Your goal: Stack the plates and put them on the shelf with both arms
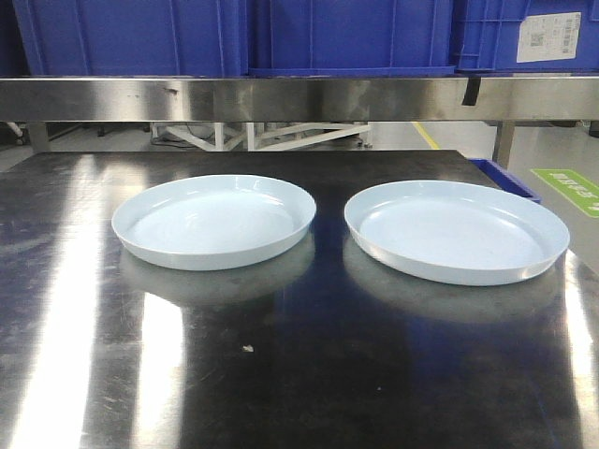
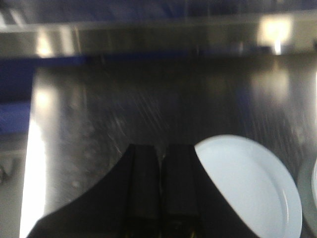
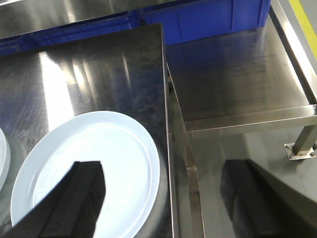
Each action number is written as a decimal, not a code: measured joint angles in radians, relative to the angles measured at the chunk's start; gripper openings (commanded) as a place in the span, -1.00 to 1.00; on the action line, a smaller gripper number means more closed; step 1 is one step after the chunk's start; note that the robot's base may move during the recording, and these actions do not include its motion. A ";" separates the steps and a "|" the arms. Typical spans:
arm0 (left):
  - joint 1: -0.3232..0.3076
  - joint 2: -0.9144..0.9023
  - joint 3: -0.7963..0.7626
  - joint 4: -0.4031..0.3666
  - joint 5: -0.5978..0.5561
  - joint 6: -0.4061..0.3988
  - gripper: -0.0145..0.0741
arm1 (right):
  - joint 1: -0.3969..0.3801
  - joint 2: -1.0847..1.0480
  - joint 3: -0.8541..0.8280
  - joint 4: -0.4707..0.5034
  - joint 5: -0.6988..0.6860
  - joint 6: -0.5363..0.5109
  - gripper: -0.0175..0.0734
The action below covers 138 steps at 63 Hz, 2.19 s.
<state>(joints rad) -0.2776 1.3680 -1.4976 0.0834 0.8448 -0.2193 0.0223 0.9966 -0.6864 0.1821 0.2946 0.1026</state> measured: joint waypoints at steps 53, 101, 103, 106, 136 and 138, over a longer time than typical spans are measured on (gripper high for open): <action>0.132 -0.730 0.680 0.001 -0.230 -0.034 -0.47 | 0.000 0.000 0.000 0.000 0.005 0.000 0.69; 0.132 -0.777 0.984 -0.007 -0.400 -0.038 -0.47 | 0.000 0.000 0.000 0.002 0.011 0.000 0.60; 0.132 -0.777 0.984 -0.007 -0.400 -0.038 -0.47 | 0.000 0.000 0.000 0.002 0.013 0.000 0.53; 0.132 -0.777 0.984 -0.007 -0.401 -0.038 -0.47 | 0.000 0.000 0.000 0.002 0.015 0.000 0.34; 0.132 -0.777 0.984 -0.007 -0.401 -0.038 -0.47 | 0.000 0.002 0.000 0.002 0.097 0.000 -0.47; 0.132 -0.777 0.984 -0.007 -0.401 -0.038 -0.47 | 0.000 0.002 0.000 0.002 0.108 0.000 -0.41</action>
<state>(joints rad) -0.1457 0.5913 -0.5141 0.0762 0.4436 -0.2568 0.0223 0.9987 -0.6864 0.1838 0.4028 0.1026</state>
